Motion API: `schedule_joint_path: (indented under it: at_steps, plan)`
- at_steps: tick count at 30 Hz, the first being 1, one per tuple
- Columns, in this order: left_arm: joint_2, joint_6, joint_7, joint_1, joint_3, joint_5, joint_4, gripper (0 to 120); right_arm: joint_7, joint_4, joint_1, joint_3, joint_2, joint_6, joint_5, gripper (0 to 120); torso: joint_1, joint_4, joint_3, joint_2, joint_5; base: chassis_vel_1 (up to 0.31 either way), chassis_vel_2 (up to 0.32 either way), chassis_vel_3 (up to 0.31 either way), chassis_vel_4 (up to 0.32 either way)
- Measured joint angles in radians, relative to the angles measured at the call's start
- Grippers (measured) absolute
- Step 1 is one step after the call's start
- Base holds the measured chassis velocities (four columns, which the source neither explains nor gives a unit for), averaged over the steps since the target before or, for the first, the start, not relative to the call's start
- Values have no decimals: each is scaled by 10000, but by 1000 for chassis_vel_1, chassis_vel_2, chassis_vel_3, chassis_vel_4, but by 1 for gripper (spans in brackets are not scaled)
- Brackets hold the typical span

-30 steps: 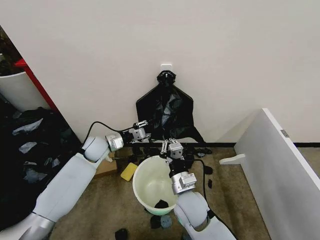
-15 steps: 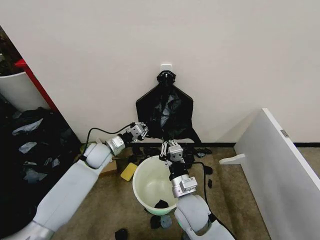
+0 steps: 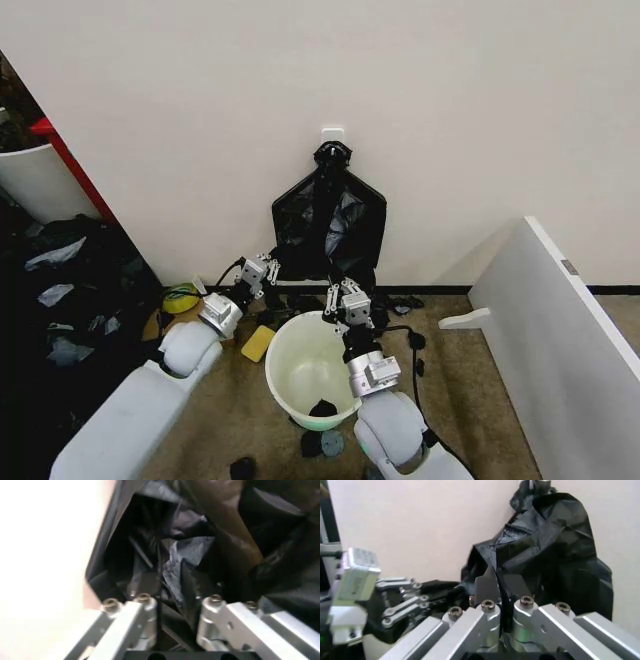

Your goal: Place the garbage bag over the trash bin.

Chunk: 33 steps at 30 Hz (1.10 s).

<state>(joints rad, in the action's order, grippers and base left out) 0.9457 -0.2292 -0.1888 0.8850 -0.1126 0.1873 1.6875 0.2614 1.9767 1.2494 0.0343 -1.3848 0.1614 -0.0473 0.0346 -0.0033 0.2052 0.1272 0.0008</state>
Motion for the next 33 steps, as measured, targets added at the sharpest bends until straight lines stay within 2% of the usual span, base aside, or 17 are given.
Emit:
schedule_joint_path:
  at_steps: [1,7,8,11,16,17,19,22,26,31,33]
  plan:
    - [0,0,0,0,0,0,0,22,0,0,0,0,0,0,0,0,0,0,0,0,0,0,0,0,0]
    - [-556,-164,-1443,-1035,499,-411,-296,45,-171,29,78,43,-82,92,-183,0,1,1,0,0,-2,0,0,0,0]
    - [-556,-164,-1443,-1035,499,-411,-296,45,-171,29,78,43,-82,92,-183,0,1,1,0,0,-2,0,0,0,0]
    - [-733,-159,-2430,-2199,1095,-702,-677,59,-241,-16,98,88,-140,159,-297,0,2,-2,0,0,0,0,0,0,0]
    - [-727,-8,-3402,-3216,1525,-947,-1086,77,-260,-122,54,118,-247,191,-410,0,2,-1,1,0,0,0,0,0,0]
    - [-717,25,-3540,-3288,1535,-980,-1119,78,-261,-135,46,118,-251,196,-415,0,2,-1,1,0,0,0,0,0,0]
    - [-673,151,-4200,-3490,1529,-1196,-1228,90,-262,-178,3,89,-254,206,-421,0,2,0,1,0,0,0,0,0,0]
    - [-646,211,-4723,-3514,1459,-1365,-1279,97,-262,-206,-35,62,-255,207,-421,0,2,0,1,0,-1,0,0,0,0]
    - [-559,370,-5254,-3440,1347,-1639,-1349,98,-252,-277,-114,32,-255,213,-412,0,2,2,1,0,-1,0,0,0,0]
    - [-408,448,-5243,-3418,1324,-1869,-1487,96,-248,-290,-145,42,-256,215,-398,0,2,1,1,0,-1,0,0,0,0]
    - [-326,469,-5185,-3399,1311,-1976,-1543,86,-247,-290,-146,48,-253,216,-393,0,2,0,1,0,-1,0,0,0,0]
